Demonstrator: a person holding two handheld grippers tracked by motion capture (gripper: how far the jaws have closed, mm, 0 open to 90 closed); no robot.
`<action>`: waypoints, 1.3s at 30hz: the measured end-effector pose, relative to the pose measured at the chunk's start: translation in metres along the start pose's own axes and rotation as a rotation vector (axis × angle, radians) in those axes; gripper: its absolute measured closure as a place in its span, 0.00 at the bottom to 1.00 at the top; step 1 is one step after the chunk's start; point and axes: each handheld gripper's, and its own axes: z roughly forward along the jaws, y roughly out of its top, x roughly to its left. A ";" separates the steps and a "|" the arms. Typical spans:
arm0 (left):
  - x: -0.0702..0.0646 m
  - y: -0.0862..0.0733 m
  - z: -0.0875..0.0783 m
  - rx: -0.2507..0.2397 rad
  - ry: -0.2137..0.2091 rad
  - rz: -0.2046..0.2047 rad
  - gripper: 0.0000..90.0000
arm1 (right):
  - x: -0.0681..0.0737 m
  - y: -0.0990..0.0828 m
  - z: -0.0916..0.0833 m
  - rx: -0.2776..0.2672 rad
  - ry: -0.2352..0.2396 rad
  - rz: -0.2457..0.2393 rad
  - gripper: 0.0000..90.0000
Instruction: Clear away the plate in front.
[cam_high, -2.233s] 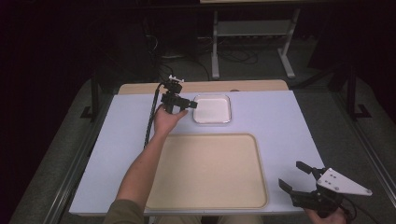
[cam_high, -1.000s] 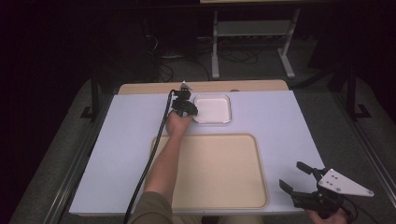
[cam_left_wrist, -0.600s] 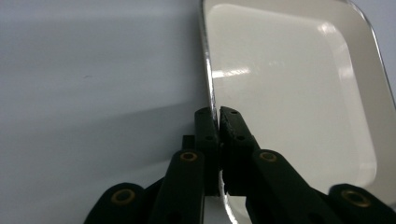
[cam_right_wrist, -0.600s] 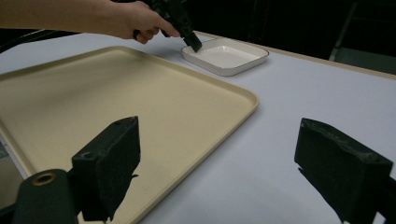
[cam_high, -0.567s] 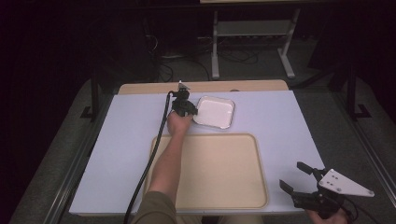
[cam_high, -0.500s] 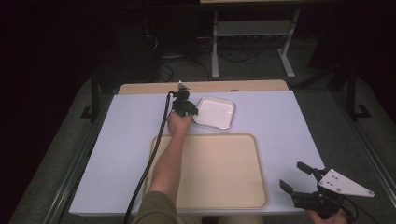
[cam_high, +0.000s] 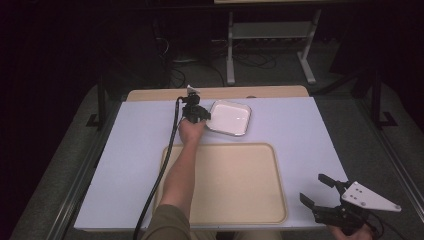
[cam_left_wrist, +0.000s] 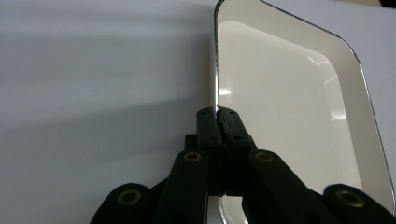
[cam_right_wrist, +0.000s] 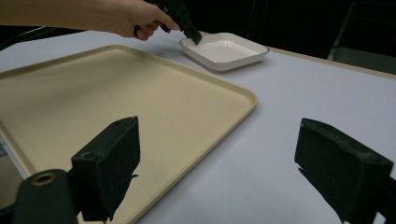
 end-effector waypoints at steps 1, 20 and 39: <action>0.000 0.001 -0.004 -0.013 -0.006 -0.004 0.98 | 0.000 0.000 0.000 0.001 -0.001 0.000 0.15; 0.009 0.008 -0.051 -0.079 -0.010 -0.008 0.98 | 0.001 0.000 0.001 0.008 0.003 -0.004 0.15; 0.012 0.000 -0.092 -0.127 -0.025 0.005 0.98 | 0.001 0.000 0.001 0.008 -0.003 -0.007 0.15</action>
